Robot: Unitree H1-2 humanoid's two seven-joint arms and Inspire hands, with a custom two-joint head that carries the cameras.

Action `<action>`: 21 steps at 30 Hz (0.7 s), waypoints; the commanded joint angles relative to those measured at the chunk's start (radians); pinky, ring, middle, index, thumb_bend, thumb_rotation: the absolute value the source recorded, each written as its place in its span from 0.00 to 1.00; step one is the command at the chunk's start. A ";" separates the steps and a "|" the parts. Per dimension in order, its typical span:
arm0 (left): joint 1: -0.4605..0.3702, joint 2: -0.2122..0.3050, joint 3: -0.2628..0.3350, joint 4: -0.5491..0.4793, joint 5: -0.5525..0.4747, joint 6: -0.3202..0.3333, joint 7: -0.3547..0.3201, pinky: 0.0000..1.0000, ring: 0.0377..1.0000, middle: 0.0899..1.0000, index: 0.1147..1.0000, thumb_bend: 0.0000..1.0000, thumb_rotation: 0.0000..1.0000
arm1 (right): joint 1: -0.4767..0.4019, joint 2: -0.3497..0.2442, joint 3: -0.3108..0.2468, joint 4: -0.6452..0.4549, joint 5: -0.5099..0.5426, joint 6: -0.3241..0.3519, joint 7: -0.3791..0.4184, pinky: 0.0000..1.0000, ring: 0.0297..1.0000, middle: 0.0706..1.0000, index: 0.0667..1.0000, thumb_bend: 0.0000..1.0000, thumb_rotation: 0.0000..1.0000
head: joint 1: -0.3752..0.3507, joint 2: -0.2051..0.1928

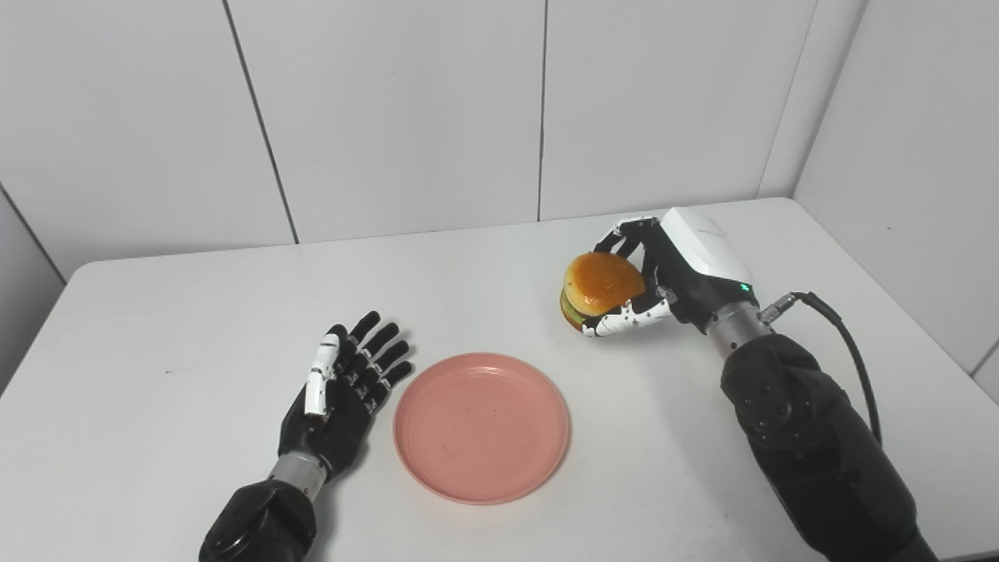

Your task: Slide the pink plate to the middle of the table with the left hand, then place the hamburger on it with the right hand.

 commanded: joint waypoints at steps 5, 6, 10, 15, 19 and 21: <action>-0.021 -0.038 -0.017 -0.011 0.023 0.011 0.031 0.88 0.88 0.89 0.89 0.34 1.00 | -0.067 0.045 0.054 -0.030 0.021 -0.067 0.017 0.15 0.17 0.19 0.43 0.51 0.12 | 0.053 0.020; -0.022 -0.042 -0.019 -0.010 0.027 0.010 0.034 0.88 0.88 0.88 0.88 0.34 1.00 | -0.068 0.053 0.064 -0.028 0.021 -0.071 0.019 0.14 0.16 0.18 0.43 0.51 0.12 | 0.056 0.023; -0.027 -0.053 -0.025 -0.006 0.038 0.010 0.041 0.86 0.87 0.87 0.87 0.35 1.00 | -0.069 0.078 0.089 -0.018 0.015 -0.084 0.020 0.15 0.17 0.20 0.43 0.51 0.12 | 0.069 0.035; -0.029 -0.062 -0.034 -0.007 0.051 0.015 0.050 0.85 0.87 0.87 0.86 0.36 1.00 | -0.066 0.123 0.116 0.000 0.008 -0.073 0.029 0.15 0.17 0.20 0.43 0.51 0.12 | 0.090 0.050; -0.033 -0.069 -0.036 -0.012 0.056 0.022 0.063 0.85 0.86 0.86 0.85 0.36 1.00 | -0.064 0.142 0.137 0.015 -0.005 -0.067 0.041 0.16 0.20 0.23 0.43 0.51 0.12 | 0.102 0.058; -0.035 -0.068 -0.039 -0.009 0.054 0.019 0.062 0.86 0.86 0.86 0.85 0.36 1.00 | -0.060 0.153 0.143 0.032 0.005 -0.081 0.039 0.17 0.21 0.24 0.43 0.51 0.12 | 0.106 0.062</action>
